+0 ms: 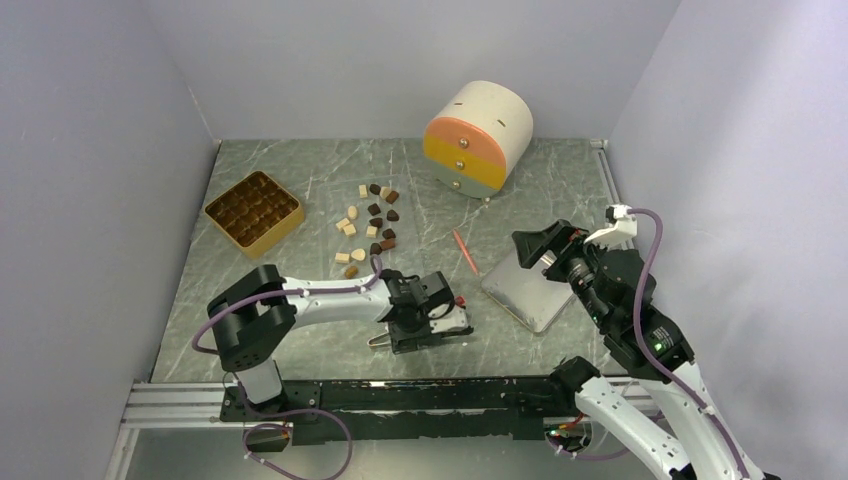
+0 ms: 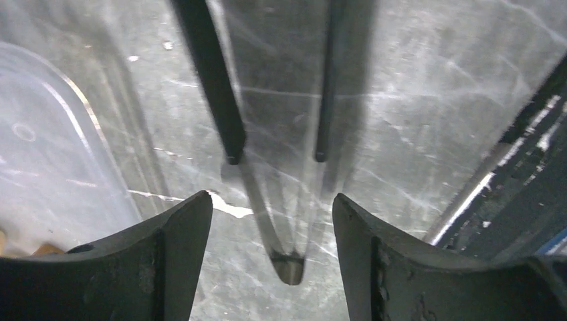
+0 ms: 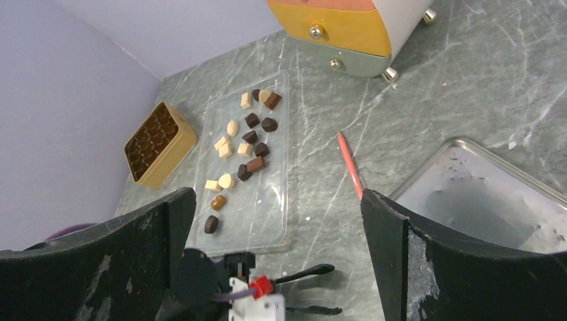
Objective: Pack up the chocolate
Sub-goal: Pick up the clamp from the center of the board.
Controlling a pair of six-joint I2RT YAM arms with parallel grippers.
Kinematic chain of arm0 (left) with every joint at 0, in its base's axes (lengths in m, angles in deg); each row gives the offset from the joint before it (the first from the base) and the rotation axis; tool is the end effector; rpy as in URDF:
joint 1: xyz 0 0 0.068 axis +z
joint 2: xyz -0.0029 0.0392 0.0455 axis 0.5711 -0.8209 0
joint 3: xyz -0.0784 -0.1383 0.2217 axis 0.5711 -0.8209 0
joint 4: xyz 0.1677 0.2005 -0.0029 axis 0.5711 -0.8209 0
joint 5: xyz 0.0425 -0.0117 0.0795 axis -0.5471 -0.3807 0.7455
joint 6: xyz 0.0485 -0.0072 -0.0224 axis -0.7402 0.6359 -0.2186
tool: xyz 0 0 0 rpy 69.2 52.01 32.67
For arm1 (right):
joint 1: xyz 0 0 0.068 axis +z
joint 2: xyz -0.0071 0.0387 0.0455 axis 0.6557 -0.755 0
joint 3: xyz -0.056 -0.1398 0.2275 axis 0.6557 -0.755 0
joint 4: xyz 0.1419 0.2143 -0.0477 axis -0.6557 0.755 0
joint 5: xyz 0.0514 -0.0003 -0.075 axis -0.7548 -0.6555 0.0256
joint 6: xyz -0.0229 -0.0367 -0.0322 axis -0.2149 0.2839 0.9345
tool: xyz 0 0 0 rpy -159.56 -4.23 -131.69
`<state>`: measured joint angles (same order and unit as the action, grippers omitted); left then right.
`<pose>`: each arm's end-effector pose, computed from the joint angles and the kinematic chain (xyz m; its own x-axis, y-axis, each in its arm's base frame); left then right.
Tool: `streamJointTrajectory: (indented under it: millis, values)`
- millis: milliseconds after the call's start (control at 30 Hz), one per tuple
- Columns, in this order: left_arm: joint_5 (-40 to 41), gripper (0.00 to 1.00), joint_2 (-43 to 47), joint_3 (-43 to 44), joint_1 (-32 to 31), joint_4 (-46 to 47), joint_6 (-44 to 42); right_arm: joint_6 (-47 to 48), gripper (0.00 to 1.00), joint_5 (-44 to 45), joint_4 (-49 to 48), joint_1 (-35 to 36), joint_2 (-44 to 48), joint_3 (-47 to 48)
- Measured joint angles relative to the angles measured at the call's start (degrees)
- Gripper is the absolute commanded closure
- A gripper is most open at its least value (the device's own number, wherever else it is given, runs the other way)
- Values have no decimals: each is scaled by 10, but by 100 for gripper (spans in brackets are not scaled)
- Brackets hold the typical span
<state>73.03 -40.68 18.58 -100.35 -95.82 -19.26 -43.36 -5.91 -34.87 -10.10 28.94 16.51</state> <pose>0.1316 -0.2858 0.1711 -0.1505 0.9634 -0.2219 0.9795 0.1757 0.0985 0.0964 0.0468 0.3699 -0.2974 0.4765 -0.8273 -0.1310 0.8380 0.5297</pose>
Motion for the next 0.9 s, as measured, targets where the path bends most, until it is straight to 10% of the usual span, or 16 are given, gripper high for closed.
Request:
streamJointTrajectory:
  millis: [900]
  values:
    - [-55,44,-22,2,36,27,14,0,0,1,8,0,11,0]
